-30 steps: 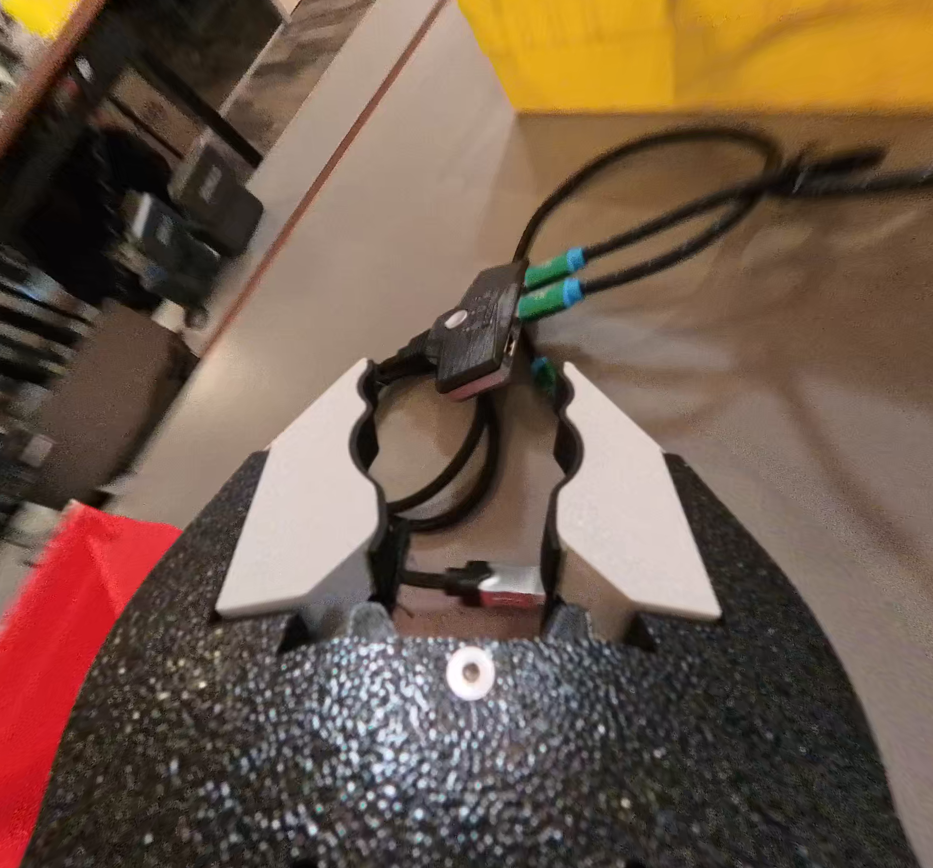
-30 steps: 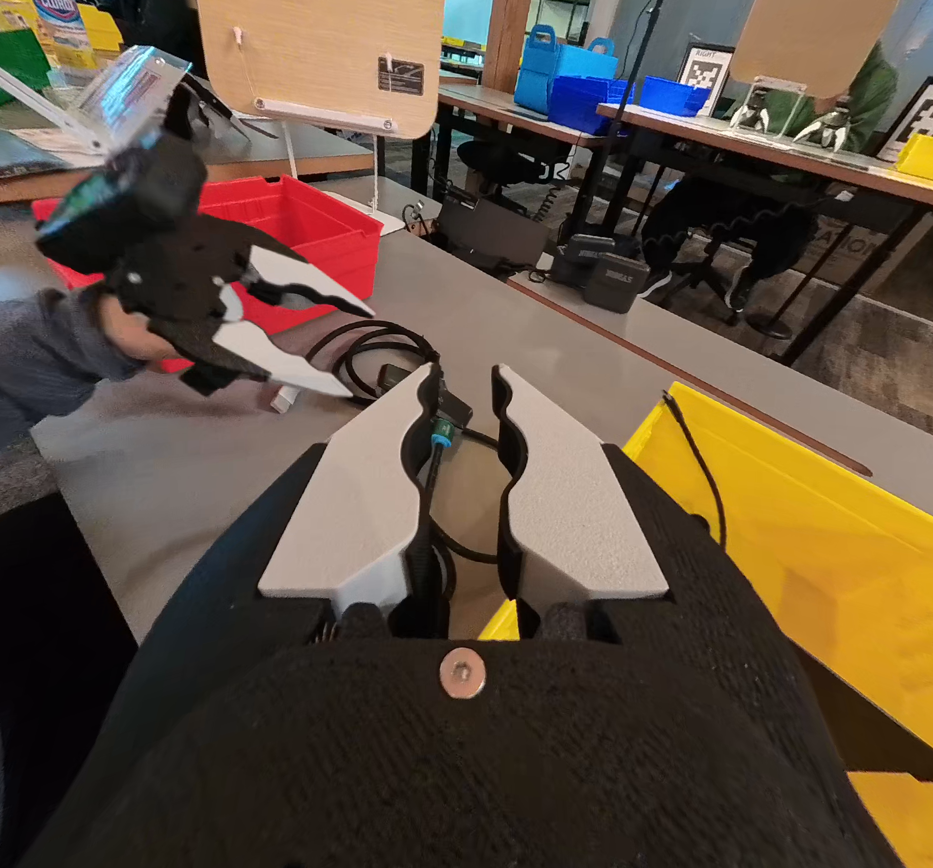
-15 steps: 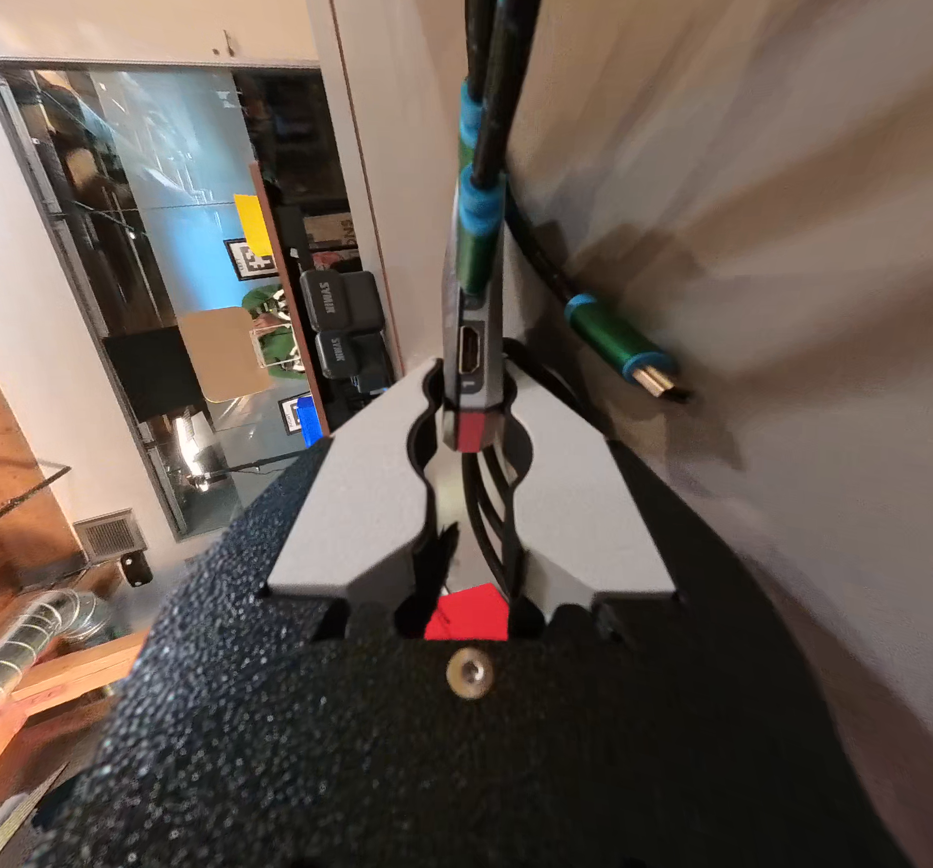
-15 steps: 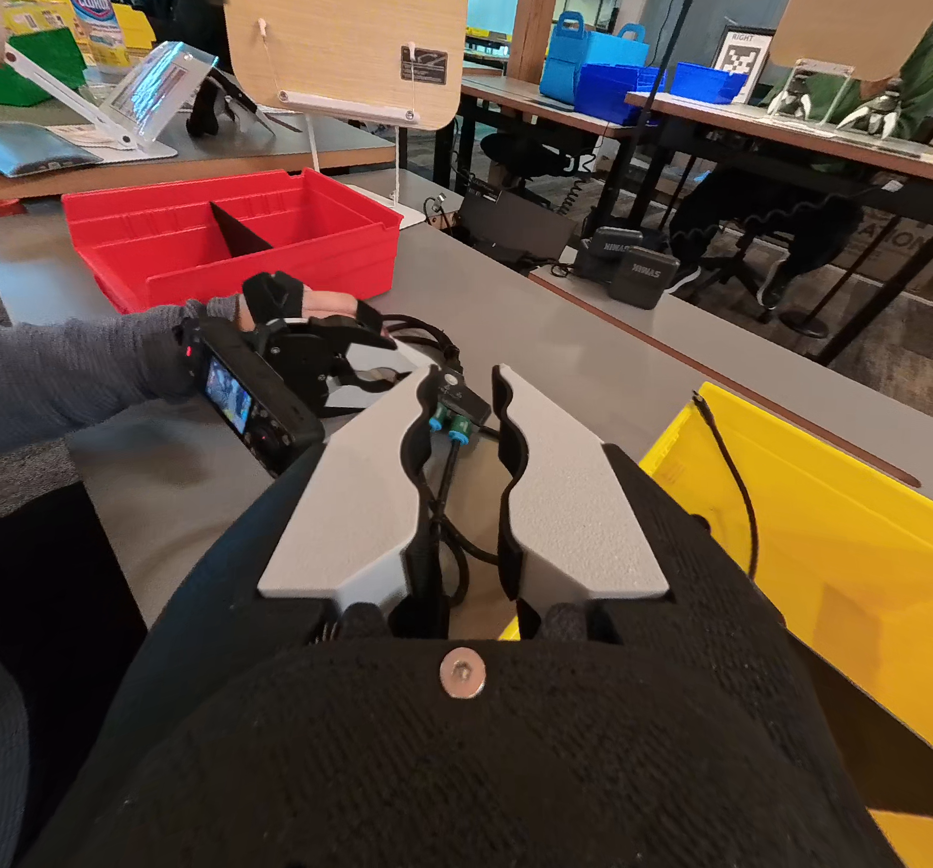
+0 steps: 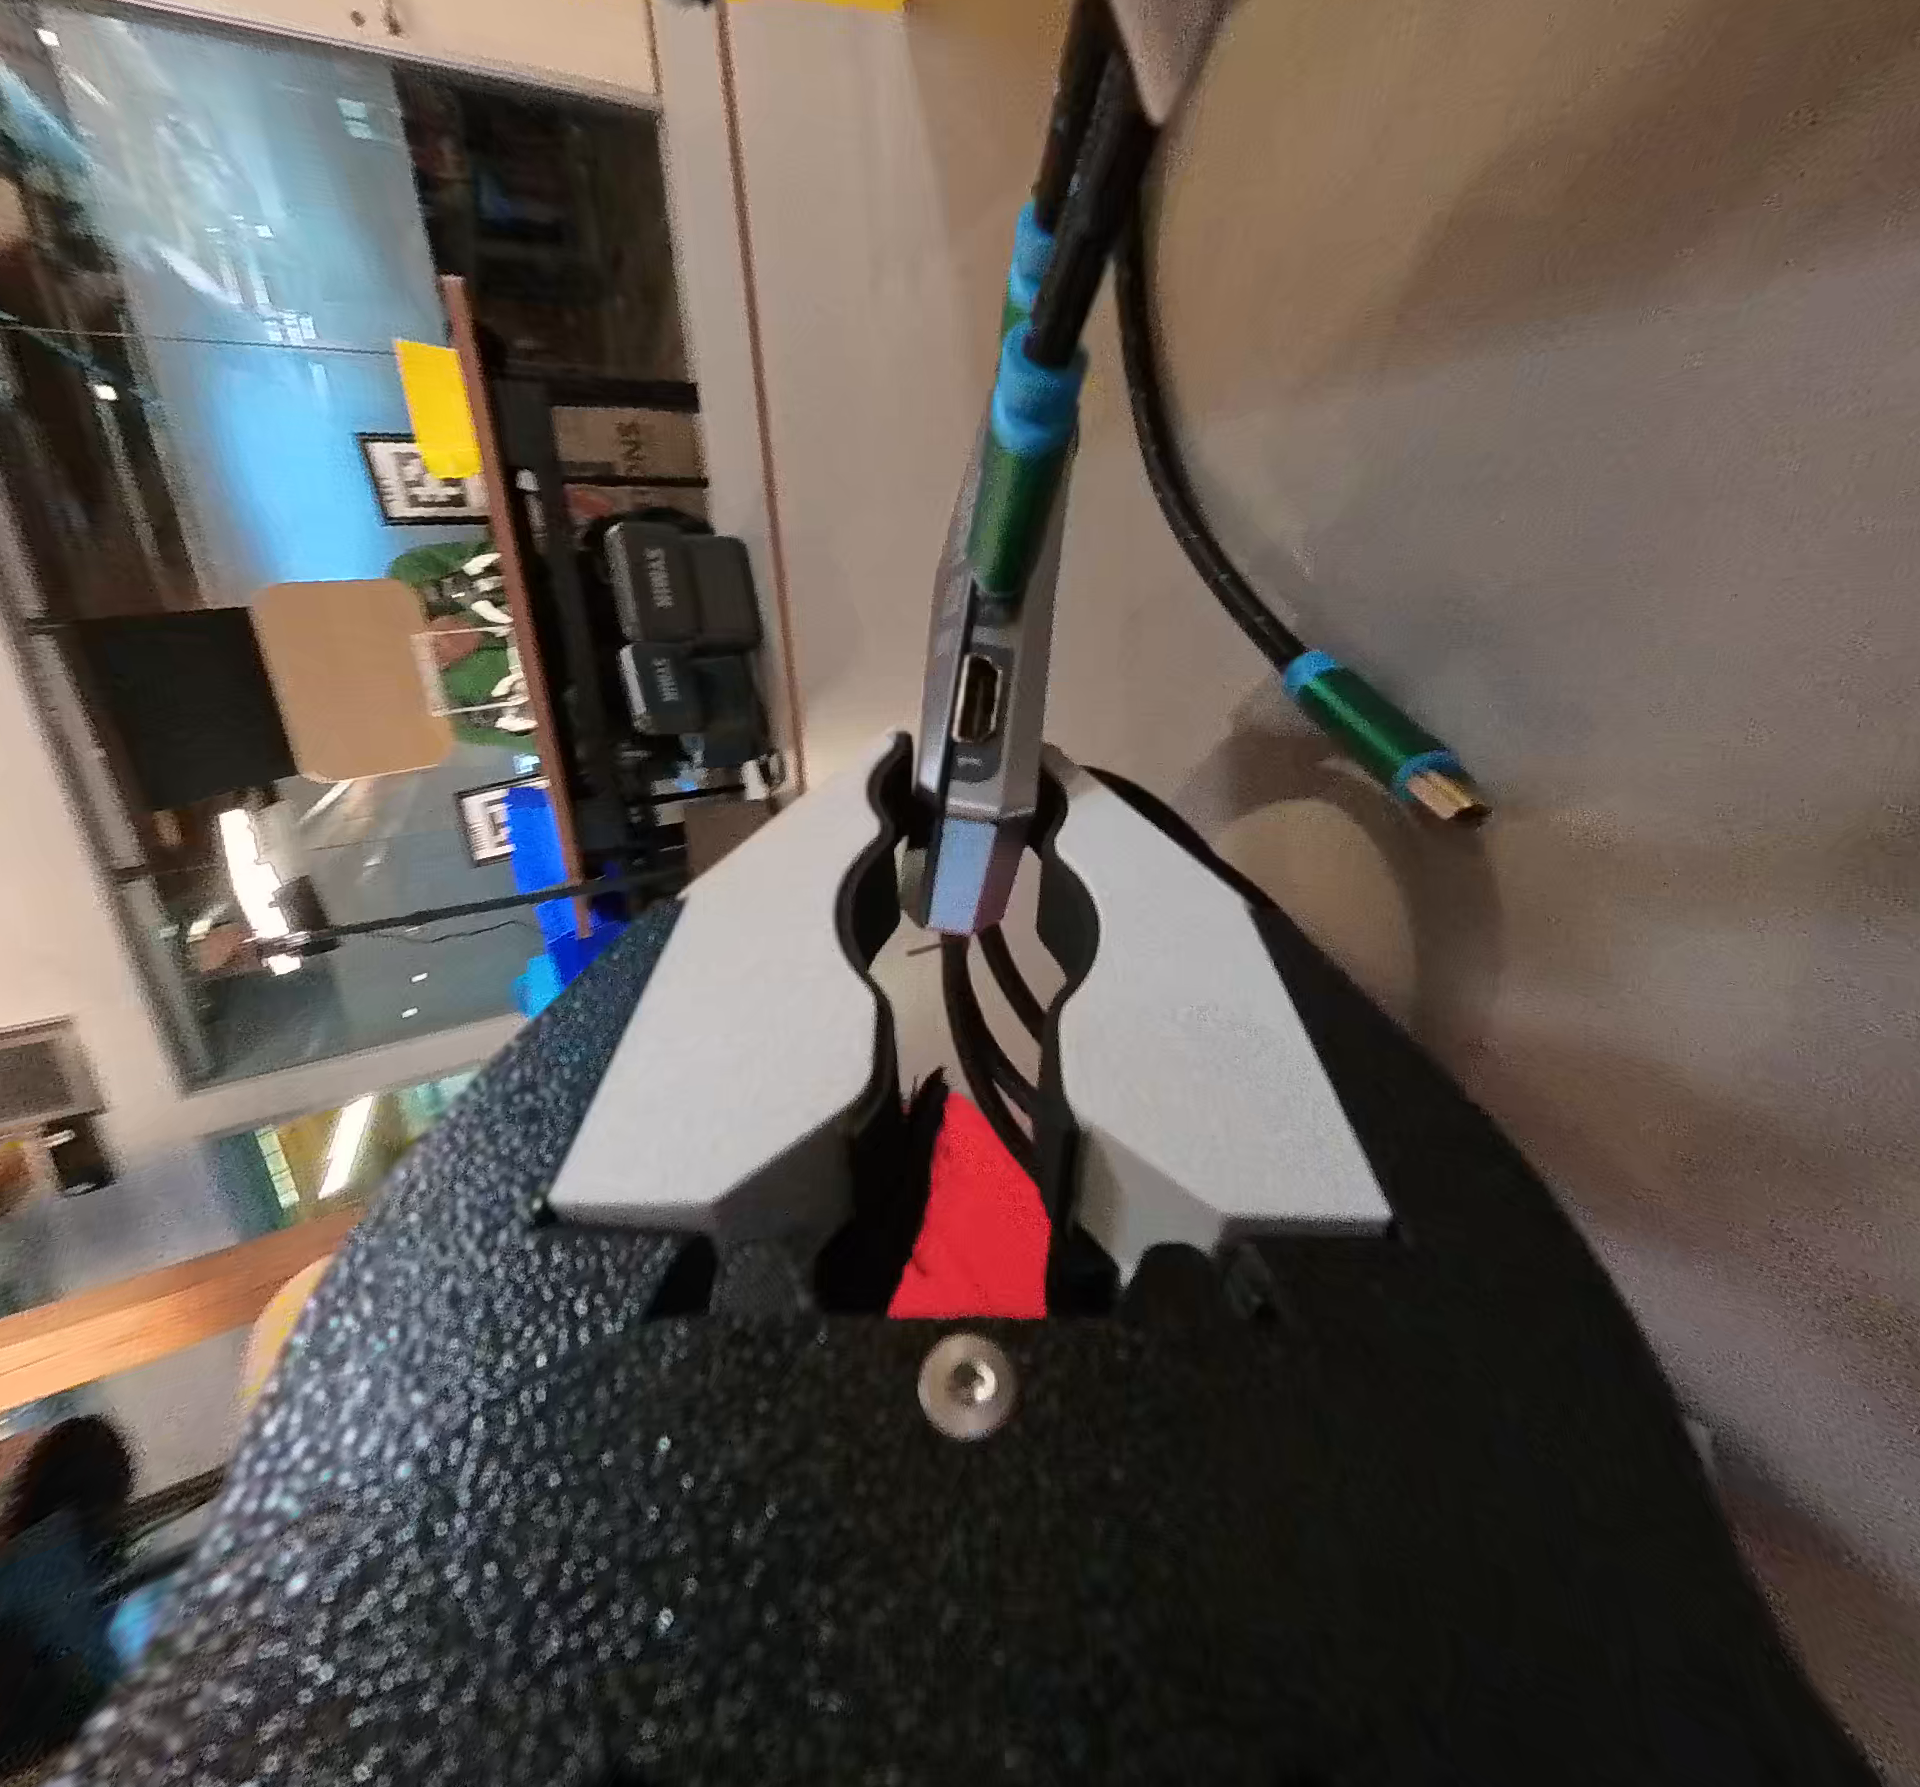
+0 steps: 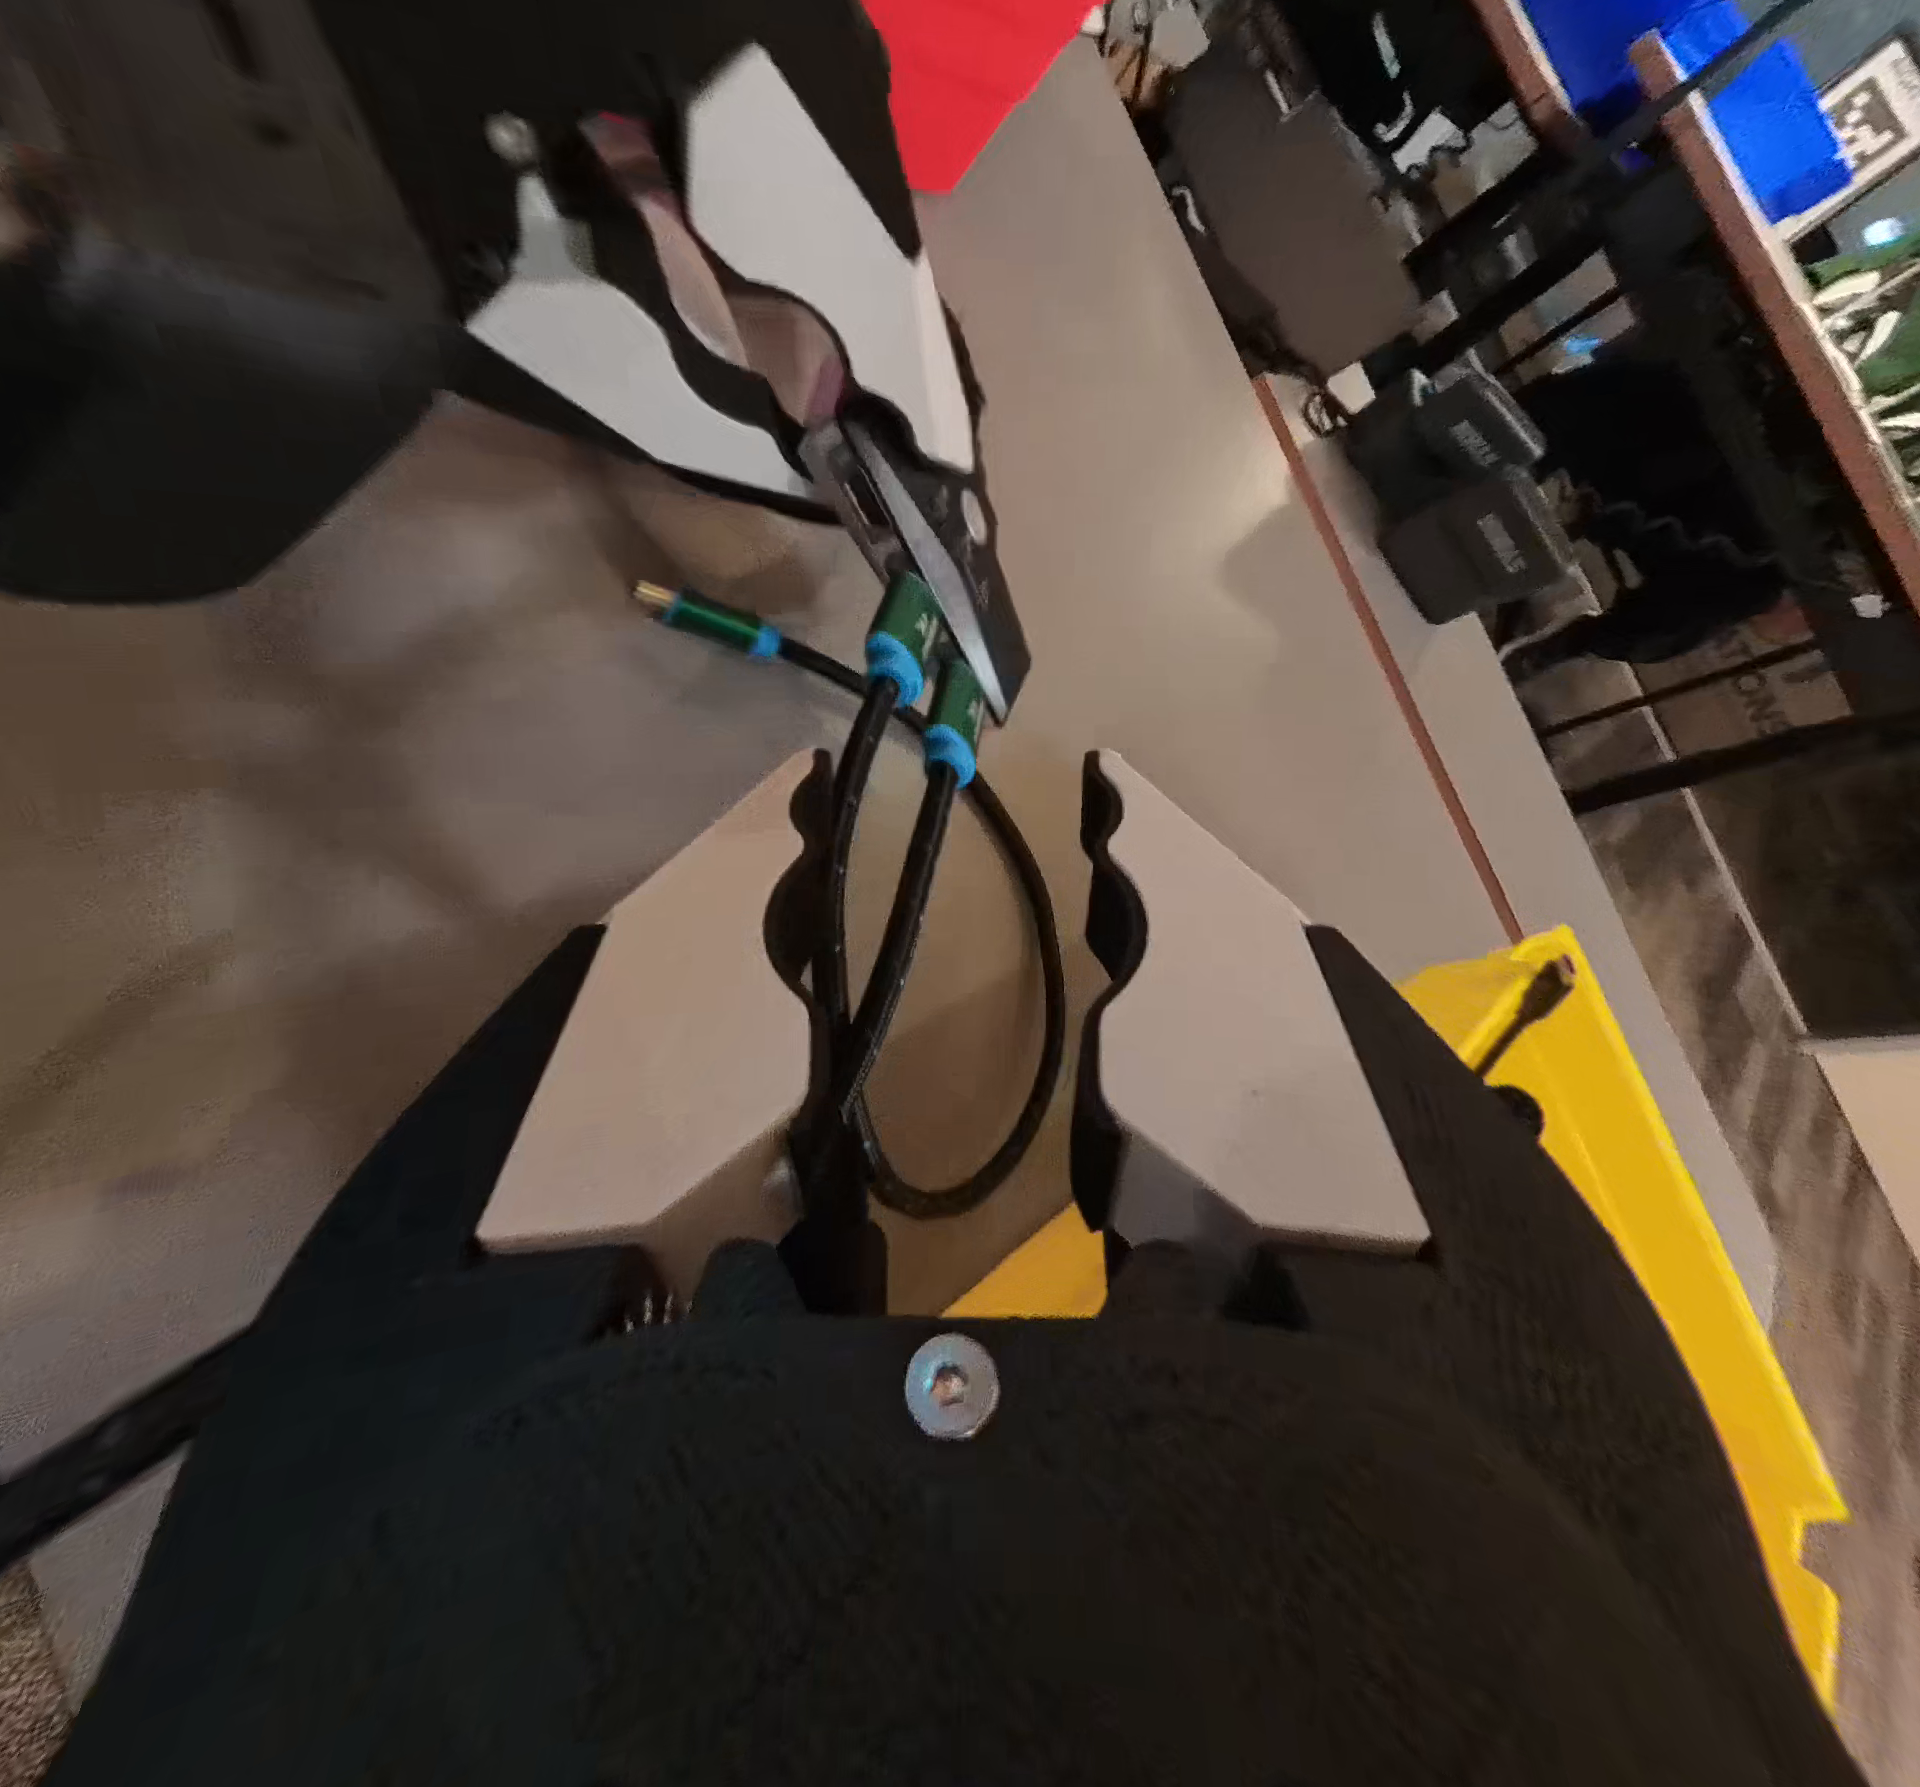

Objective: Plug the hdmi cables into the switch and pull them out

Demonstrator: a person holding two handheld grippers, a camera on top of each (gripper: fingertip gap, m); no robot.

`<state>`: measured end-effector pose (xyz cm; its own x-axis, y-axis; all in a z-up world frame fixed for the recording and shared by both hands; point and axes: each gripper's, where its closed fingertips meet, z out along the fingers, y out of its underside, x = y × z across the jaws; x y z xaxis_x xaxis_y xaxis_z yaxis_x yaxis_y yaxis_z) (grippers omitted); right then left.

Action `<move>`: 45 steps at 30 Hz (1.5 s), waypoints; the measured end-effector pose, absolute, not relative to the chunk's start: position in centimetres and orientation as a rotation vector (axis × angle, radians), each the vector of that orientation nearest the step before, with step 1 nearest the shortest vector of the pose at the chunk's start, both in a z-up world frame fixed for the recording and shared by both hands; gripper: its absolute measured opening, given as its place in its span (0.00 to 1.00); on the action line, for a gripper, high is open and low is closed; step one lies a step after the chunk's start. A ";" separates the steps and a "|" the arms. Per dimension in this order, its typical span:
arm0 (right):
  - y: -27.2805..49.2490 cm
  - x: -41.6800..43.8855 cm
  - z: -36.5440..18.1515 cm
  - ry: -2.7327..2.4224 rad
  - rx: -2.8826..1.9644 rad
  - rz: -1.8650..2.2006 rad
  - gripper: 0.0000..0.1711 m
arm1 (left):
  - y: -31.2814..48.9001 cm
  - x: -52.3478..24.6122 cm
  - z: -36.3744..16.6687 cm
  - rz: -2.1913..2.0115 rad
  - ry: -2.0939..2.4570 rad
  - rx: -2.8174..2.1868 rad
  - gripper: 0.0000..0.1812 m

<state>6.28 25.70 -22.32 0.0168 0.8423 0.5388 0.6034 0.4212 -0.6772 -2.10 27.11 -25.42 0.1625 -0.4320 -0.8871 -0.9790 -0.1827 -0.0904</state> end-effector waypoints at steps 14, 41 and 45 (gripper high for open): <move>26.0 10.4 -20.4 -1.655 -1.444 0.014 0.32 | 26.9 -5.7 -24.6 1.135 1.131 -1.880 0.10; 25.8 5.4 -15.3 -1.358 -0.816 0.076 0.00 | 24.1 0.1 -22.0 0.794 1.287 -1.612 0.11; 24.9 5.6 -16.7 -1.463 -0.858 0.212 0.00 | 24.4 -0.7 -22.8 0.788 1.229 -1.645 0.11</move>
